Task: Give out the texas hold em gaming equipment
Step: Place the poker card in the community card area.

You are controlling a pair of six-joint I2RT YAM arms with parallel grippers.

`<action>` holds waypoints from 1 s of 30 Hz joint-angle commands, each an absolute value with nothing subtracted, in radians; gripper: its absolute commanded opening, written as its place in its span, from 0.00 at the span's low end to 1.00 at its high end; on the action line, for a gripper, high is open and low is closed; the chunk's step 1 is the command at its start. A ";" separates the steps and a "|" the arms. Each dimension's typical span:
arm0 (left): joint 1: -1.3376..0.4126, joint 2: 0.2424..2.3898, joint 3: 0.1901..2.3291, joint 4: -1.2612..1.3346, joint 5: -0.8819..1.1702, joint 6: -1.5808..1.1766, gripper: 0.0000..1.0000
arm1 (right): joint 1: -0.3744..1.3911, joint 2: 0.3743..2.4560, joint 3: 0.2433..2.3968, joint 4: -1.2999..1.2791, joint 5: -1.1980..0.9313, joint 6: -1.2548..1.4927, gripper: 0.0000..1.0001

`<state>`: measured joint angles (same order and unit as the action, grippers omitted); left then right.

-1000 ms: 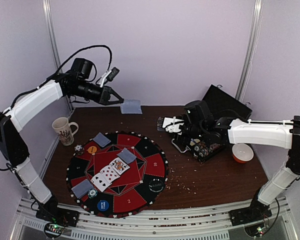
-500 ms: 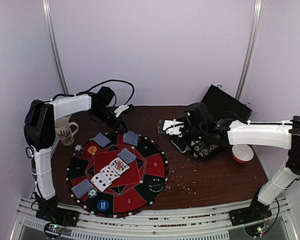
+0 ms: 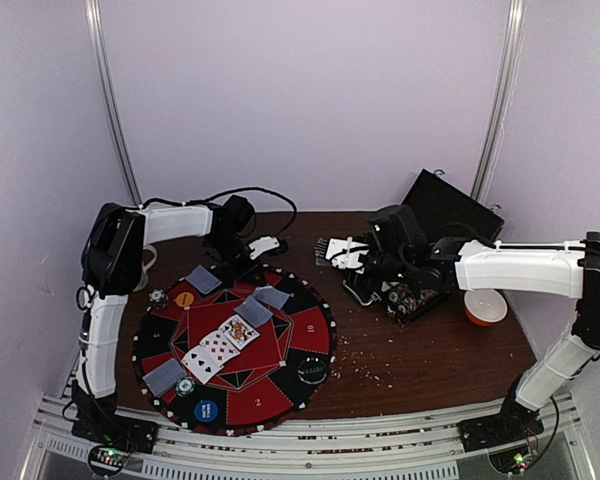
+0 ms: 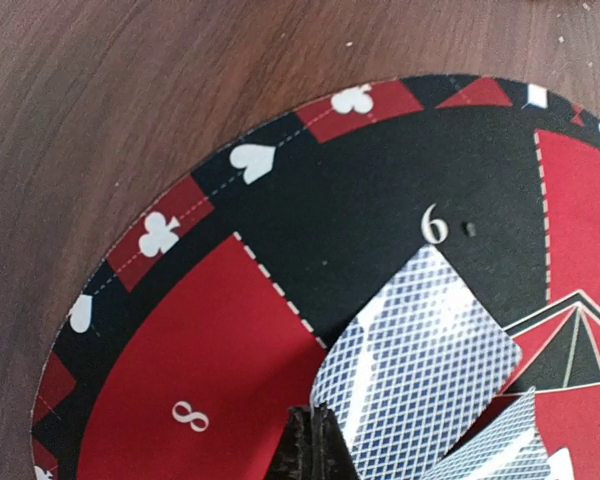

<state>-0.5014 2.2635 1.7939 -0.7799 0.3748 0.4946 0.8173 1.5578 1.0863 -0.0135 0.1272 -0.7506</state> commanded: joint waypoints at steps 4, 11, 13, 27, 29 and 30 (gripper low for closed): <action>-0.510 2.276 1.817 -0.701 0.290 0.553 0.00 | 0.813 1.529 1.086 -0.018 0.147 -0.727 0.43; -0.520 2.273 1.815 -0.701 0.315 0.563 0.00 | 0.812 1.523 1.081 -0.024 0.149 -0.726 0.43; -0.524 2.280 1.814 -0.700 0.319 0.563 0.00 | 0.812 1.524 1.081 -0.024 0.148 -0.726 0.43; -0.527 2.244 1.838 -0.701 0.263 0.496 0.25 | 0.812 1.498 1.078 -0.100 0.105 -0.686 0.43; -0.527 2.219 1.841 -0.701 0.263 0.483 0.30 | 0.813 1.495 1.074 -0.130 0.095 -0.659 0.43; -0.527 2.206 1.844 -0.701 0.269 0.477 0.32 | 0.812 1.491 1.068 -0.142 0.091 -0.646 0.43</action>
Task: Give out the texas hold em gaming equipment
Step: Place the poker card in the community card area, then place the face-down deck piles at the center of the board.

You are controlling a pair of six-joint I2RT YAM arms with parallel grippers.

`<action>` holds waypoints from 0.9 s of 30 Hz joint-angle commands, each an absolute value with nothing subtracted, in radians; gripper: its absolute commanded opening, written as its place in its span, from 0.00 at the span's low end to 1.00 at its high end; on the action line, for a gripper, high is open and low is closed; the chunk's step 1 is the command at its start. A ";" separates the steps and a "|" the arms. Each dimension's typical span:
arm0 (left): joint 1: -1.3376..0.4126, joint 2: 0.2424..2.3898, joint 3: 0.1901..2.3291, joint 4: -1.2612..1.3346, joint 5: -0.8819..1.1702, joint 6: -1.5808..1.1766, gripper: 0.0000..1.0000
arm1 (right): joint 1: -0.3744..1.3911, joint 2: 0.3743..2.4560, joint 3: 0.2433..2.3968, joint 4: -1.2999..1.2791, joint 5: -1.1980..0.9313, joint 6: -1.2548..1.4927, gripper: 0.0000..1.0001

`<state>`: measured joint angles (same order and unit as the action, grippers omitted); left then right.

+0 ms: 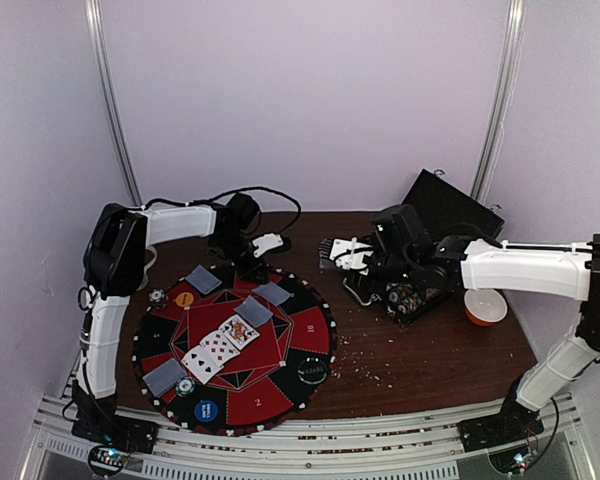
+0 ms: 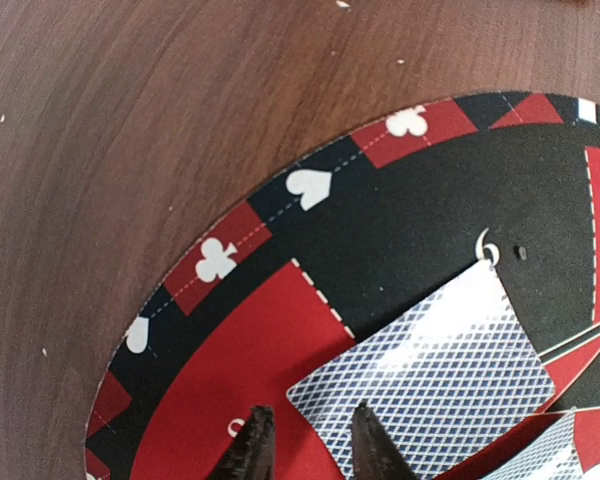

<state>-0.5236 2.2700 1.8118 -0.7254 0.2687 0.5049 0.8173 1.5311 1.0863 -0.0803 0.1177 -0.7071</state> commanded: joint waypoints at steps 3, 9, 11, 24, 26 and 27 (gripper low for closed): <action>-0.527 2.158 1.839 -0.694 0.294 0.453 0.39 | 0.811 1.479 1.029 -0.164 0.079 -0.611 0.43; -0.521 2.056 1.808 -0.653 0.261 0.336 0.54 | 0.811 1.484 0.950 -0.205 0.067 -0.583 0.43; -0.513 2.017 1.791 -0.640 0.262 0.286 0.62 | 0.813 1.489 0.923 -0.201 0.059 -0.585 0.44; -0.423 1.770 1.597 -0.523 0.220 0.082 0.81 | 0.797 1.580 0.871 -0.175 -0.005 -0.609 0.44; -0.421 1.764 1.584 -0.523 0.221 0.076 0.81 | 0.793 1.590 0.873 -0.160 0.000 -0.600 0.44; -0.419 1.765 1.581 -0.523 0.224 0.074 0.81 | 0.788 1.591 0.873 -0.151 0.001 -0.593 0.44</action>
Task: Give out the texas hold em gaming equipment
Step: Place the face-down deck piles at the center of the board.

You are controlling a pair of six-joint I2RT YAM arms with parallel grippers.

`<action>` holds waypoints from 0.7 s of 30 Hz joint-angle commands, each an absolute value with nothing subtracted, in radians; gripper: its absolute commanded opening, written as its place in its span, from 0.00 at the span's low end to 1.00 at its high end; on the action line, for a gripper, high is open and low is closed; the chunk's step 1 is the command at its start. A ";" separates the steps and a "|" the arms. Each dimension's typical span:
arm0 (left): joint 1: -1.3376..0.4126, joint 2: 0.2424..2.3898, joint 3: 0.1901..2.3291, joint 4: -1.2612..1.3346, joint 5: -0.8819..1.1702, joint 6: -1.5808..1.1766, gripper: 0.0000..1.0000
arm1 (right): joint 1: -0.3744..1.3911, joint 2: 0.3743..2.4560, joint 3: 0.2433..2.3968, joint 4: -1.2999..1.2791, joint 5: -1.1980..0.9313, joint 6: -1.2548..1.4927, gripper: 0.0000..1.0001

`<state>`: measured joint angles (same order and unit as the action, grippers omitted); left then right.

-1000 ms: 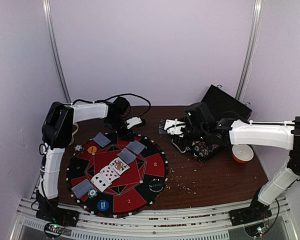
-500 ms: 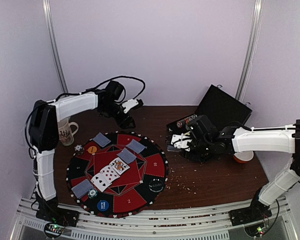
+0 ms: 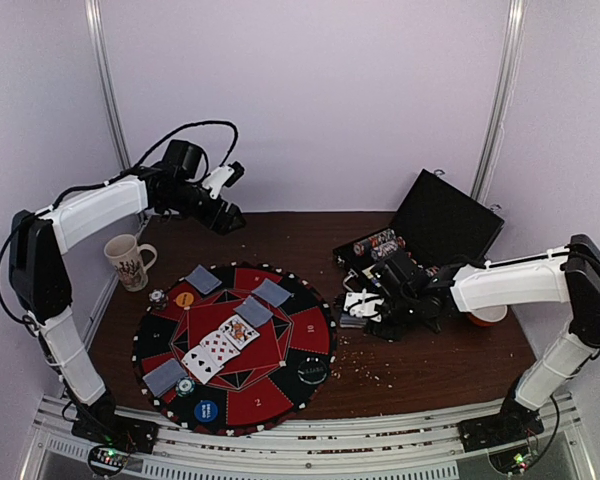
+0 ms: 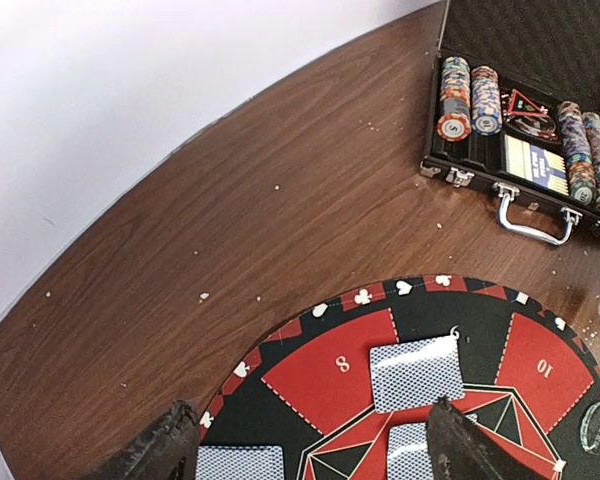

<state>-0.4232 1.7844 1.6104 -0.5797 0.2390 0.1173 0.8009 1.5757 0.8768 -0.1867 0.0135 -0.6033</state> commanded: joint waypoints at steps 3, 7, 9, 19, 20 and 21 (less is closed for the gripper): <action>-0.420 1.765 1.573 -0.524 0.218 0.070 0.81 | 0.774 1.590 0.872 -0.124 -0.004 -0.584 0.44; -0.419 1.769 1.572 -0.530 0.205 0.067 0.81 | 0.772 1.628 0.891 -0.159 0.000 -0.594 0.44; -0.419 1.767 1.569 -0.529 0.200 0.068 0.81 | 0.772 1.647 0.897 -0.172 0.000 -0.587 0.44; -0.417 1.753 1.567 -0.537 0.190 0.079 0.82 | 0.773 1.711 0.931 -0.210 -0.011 -0.564 0.51; -0.417 1.750 1.566 -0.537 0.186 0.079 0.82 | 0.773 1.715 0.934 -0.217 -0.012 -0.562 0.53; -0.417 1.747 1.566 -0.538 0.182 0.081 0.82 | 0.774 1.721 0.937 -0.223 -0.016 -0.561 0.55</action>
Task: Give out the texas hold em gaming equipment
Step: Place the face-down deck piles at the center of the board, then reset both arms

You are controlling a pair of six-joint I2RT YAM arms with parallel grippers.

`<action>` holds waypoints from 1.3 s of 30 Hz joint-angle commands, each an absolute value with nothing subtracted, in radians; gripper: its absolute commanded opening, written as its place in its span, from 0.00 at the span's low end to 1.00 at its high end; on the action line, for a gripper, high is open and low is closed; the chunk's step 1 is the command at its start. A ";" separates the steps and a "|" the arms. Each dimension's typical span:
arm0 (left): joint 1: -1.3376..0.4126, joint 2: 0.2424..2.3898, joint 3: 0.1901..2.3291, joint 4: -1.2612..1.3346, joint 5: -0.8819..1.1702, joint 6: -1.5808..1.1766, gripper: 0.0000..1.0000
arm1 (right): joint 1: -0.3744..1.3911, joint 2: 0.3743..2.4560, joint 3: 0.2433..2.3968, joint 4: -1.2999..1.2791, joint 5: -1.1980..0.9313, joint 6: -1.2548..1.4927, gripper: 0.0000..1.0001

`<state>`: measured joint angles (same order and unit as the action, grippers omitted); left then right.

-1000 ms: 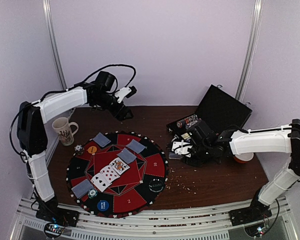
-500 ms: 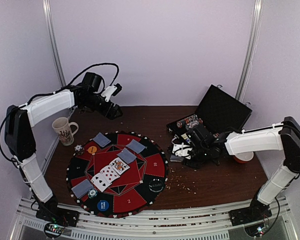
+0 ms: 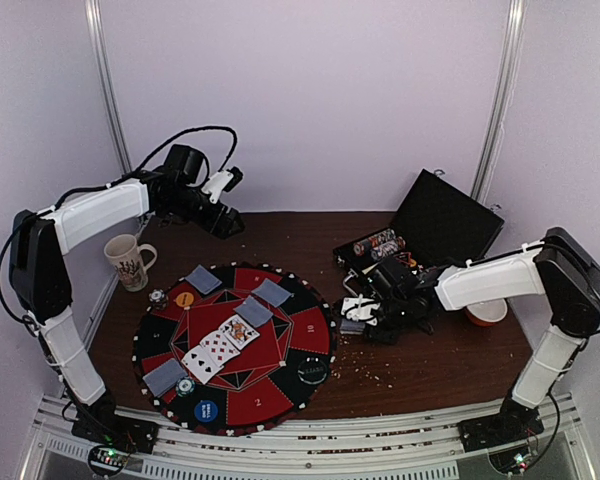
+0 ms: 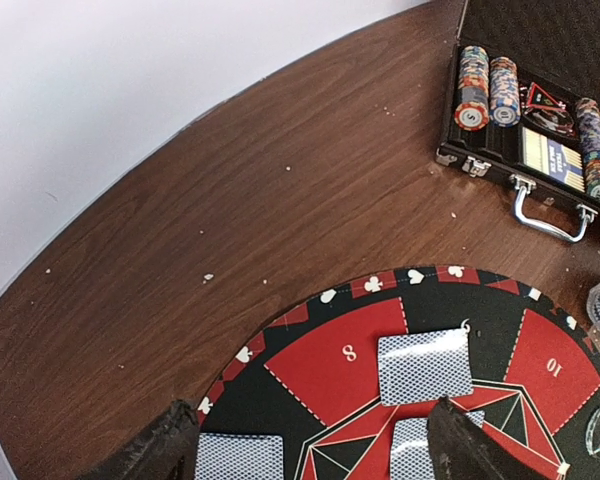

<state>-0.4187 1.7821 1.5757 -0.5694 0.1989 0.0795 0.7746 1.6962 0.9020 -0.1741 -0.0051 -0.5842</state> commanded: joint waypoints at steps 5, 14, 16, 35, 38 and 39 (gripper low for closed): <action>-0.414 1.733 1.574 -0.544 0.150 0.091 0.82 | 0.773 1.755 0.959 -0.246 -0.029 -0.549 0.61; -0.404 1.702 1.575 -0.551 0.154 0.100 0.82 | 0.773 1.751 0.986 -0.287 -0.026 -0.541 0.97; -0.403 1.699 1.575 -0.551 0.157 0.099 0.82 | 0.772 1.743 0.996 -0.297 -0.021 -0.537 1.00; -0.269 1.195 0.925 0.281 -0.400 -0.062 0.98 | 0.452 1.283 0.987 0.256 0.081 -0.069 1.00; -0.268 1.126 0.682 0.560 -0.499 -0.015 0.98 | 0.338 1.233 0.908 0.332 0.175 0.012 1.00; -0.268 1.117 0.631 0.628 -0.527 -0.007 0.98 | 0.291 1.212 0.874 0.363 0.184 0.047 1.00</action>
